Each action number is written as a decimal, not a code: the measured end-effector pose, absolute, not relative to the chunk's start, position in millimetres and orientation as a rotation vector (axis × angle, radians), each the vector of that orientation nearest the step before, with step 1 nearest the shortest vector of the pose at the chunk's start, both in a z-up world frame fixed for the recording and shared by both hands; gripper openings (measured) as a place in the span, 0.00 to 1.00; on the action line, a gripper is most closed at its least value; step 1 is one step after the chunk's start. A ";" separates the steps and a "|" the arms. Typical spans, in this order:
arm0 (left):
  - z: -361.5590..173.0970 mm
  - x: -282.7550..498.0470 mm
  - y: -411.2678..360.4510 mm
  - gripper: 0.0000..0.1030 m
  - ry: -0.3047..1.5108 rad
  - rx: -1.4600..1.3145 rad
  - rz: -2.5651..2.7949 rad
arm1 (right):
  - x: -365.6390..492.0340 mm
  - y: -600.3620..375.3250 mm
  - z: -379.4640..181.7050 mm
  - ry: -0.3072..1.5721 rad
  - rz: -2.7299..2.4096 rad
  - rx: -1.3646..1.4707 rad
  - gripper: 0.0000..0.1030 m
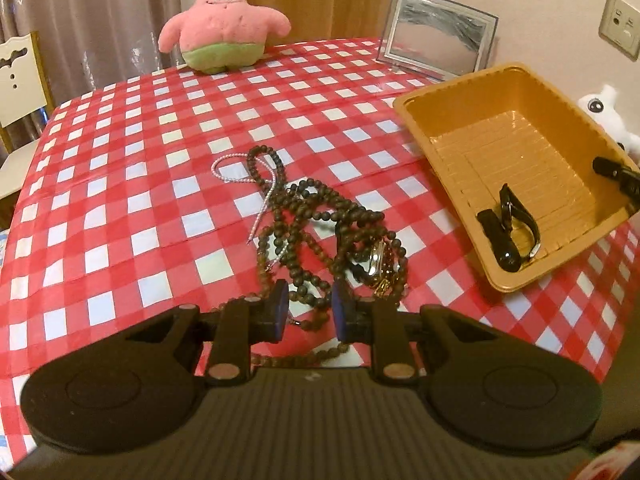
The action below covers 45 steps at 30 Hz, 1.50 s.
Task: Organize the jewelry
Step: 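Grasp the dark bead bracelet in the pile with the left tool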
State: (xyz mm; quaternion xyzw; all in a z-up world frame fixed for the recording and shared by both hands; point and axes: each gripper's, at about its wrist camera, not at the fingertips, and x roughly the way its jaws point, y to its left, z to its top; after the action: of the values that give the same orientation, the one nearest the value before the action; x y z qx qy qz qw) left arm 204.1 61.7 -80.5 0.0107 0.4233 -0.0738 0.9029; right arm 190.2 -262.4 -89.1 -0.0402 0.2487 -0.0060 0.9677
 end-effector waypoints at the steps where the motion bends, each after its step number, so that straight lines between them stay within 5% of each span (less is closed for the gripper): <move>1: -80.8 204.0 60.5 0.19 0.871 0.028 -0.162 | 189.8 -262.4 -88.8 0.503 -0.015 -0.083 0.04; 45: -115.2 261.7 41.8 0.15 0.887 0.128 -0.295 | 180.1 -261.7 -87.9 0.517 -0.043 -0.075 0.04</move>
State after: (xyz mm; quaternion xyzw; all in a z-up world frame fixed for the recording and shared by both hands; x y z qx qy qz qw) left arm 261.7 41.8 -115.2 0.0616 0.4273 -0.1422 0.8907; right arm 180.1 -261.7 -87.9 -0.0369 0.2554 -0.0214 0.9659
